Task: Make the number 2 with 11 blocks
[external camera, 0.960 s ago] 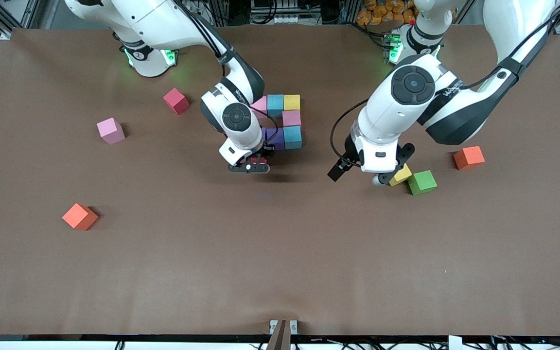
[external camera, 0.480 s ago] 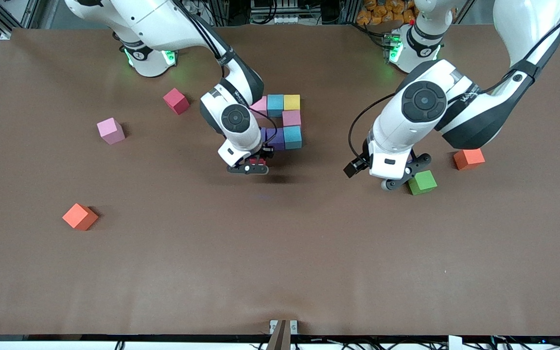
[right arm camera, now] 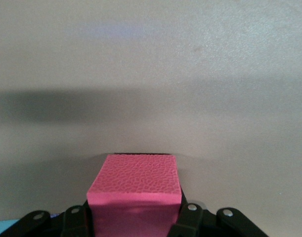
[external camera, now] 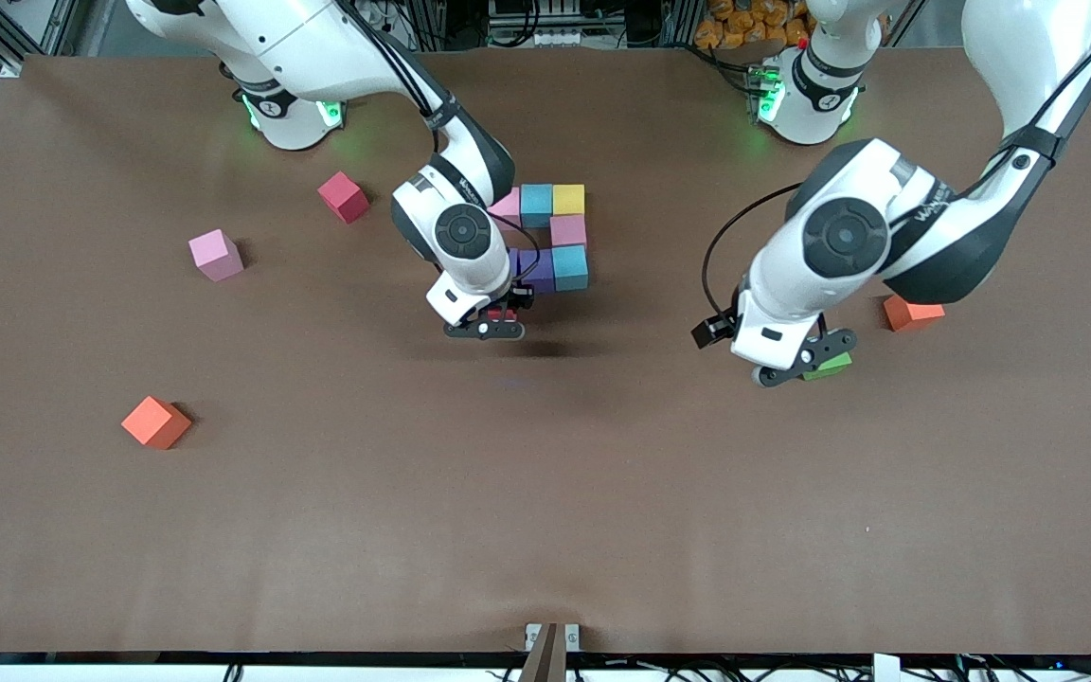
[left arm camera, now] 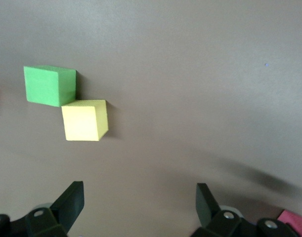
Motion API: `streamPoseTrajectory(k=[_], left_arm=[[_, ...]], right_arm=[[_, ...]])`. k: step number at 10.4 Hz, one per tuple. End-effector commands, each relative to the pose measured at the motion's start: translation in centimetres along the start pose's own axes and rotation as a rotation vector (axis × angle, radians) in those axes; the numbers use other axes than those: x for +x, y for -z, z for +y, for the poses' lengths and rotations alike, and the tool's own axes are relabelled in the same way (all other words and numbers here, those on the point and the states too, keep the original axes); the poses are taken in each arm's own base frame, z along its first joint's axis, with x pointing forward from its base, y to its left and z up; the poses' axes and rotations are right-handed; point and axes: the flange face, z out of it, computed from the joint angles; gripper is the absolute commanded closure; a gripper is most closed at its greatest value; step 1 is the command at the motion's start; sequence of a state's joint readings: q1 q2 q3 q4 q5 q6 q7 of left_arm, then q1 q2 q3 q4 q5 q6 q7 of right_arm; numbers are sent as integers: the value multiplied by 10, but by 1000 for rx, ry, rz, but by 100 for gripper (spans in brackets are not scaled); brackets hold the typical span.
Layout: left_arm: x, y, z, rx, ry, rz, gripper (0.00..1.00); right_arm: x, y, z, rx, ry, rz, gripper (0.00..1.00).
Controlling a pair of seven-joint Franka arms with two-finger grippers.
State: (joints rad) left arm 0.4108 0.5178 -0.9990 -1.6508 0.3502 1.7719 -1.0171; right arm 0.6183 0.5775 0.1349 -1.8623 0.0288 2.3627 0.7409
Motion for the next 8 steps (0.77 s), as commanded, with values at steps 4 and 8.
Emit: streamPoseTrajectory(k=[4,8], left_arm=[[7,-34,-64,83,-169,-55,0],[12,-78,-88,51,-203,-38,0]], right_arm=[[0,-11,-6,-10,2,9,100],[-11,-18,-15,-33,41,13,100]])
